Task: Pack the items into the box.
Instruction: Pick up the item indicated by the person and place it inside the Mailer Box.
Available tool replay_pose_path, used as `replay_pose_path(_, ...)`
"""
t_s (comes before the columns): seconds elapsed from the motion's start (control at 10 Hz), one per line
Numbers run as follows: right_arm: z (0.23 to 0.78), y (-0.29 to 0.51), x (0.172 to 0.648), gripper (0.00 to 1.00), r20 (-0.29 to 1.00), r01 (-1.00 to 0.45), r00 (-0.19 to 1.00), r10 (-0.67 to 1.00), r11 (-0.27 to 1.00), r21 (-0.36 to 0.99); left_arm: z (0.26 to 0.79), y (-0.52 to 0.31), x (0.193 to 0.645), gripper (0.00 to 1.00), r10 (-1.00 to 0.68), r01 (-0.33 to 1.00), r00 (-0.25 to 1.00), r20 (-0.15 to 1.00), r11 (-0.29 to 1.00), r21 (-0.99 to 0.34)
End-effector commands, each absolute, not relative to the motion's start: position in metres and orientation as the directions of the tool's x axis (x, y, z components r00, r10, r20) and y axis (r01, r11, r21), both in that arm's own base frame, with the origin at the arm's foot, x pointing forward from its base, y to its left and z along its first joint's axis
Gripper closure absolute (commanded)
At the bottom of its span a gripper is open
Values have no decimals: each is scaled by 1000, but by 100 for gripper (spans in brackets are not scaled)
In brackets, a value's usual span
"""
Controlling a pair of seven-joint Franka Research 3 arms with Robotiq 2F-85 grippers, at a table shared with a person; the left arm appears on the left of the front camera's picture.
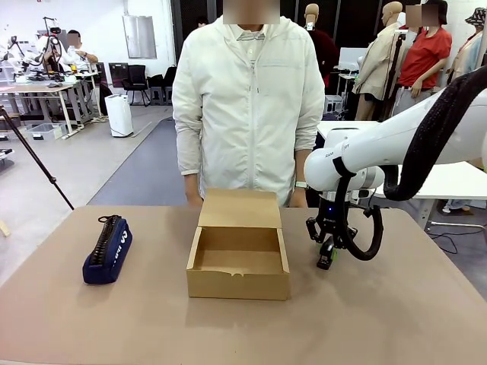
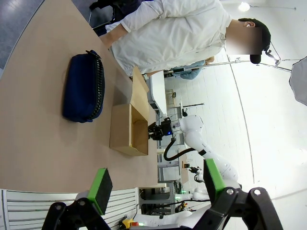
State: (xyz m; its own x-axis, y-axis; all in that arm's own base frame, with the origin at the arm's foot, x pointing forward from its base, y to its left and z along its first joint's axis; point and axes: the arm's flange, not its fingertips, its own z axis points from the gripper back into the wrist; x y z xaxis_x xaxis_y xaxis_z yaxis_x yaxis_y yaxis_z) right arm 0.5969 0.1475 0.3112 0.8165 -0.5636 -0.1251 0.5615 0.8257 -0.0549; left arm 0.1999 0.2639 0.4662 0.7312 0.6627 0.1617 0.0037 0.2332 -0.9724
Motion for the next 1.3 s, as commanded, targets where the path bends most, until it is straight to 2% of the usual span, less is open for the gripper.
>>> replay_pose_path(0.0,313,149,603,100,-138,542,827,-546,838,-67,467,265,199,0,665,29,726,176,226,-974)
replay_pose_path(0.4,328,151,603,100,-140,494,857,-496,868,-56,467,265,199,0,665,29,726,176,226,-974)
replay_pose_path(0.6,380,155,598,100,-64,419,904,-423,906,-66,467,265,199,0,665,29,726,176,226,-974)
replay_pose_path(0.9,460,157,574,100,-26,238,970,-240,969,-66,467,265,199,0,665,29,726,176,226,-974)
replay_pose_path(1.2,472,161,570,100,-20,264,964,-266,963,-58,467,265,199,0,665,29,726,176,226,-974)
